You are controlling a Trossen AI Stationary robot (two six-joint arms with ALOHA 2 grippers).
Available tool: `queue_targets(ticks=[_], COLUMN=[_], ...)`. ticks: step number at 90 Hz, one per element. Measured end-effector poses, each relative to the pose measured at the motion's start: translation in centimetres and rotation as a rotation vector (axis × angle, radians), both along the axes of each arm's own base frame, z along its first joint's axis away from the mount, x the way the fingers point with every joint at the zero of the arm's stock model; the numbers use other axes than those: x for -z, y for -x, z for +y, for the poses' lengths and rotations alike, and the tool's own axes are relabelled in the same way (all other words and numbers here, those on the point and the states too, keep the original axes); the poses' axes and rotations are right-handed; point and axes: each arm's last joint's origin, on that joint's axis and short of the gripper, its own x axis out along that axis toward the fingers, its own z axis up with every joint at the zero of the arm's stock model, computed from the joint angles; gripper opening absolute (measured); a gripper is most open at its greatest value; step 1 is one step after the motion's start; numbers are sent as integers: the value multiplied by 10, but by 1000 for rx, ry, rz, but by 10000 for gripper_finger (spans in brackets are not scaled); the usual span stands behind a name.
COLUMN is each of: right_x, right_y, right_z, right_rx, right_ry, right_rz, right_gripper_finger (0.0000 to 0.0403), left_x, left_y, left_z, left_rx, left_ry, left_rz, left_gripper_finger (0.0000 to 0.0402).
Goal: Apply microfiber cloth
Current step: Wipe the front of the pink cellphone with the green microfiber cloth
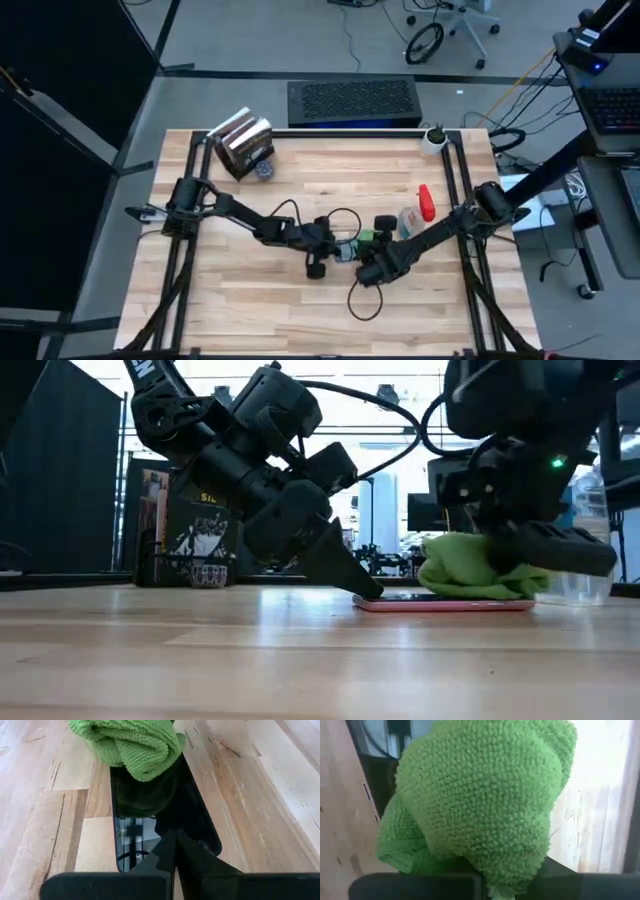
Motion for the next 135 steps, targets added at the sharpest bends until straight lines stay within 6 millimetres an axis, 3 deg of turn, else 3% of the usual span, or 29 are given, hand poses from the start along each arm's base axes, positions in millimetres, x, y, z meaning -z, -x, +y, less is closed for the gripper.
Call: queue_targets(ticks=[18,32,46,72,85,93,111,135], right_x=[-5,-5,-7,-34,-28,-18,-10,-11], right_y=[8,26,31,-9,-30,-34,-18,19], right_z=[26,29,29,35,36,31,24,41], right_rx=[-102,-72,-71,-107,-140,-142,-74,-54], right_ry=[-27,-6,18,9,-79,-95,-86,-60], right_rz=[33,164,206,-100,-252,-254,-133,82], right_gripper_finger=[32,32,32,32,32,32,32,32], left_x=[0,0,1,1,0,0,1,1], left_y=[0,0,0,0,0,0,0,0], left_z=[3,4,4,4,4,4,4,5], left_rx=[-3,-5,-7,-26,-26,-27,-27,-28], left_ry=[4,5,6,20,20,20,20,18], left_rz=[5,7,12,15,8,9,11,20], left_gripper_finger=[0,0,0,0,0,0,0,0])
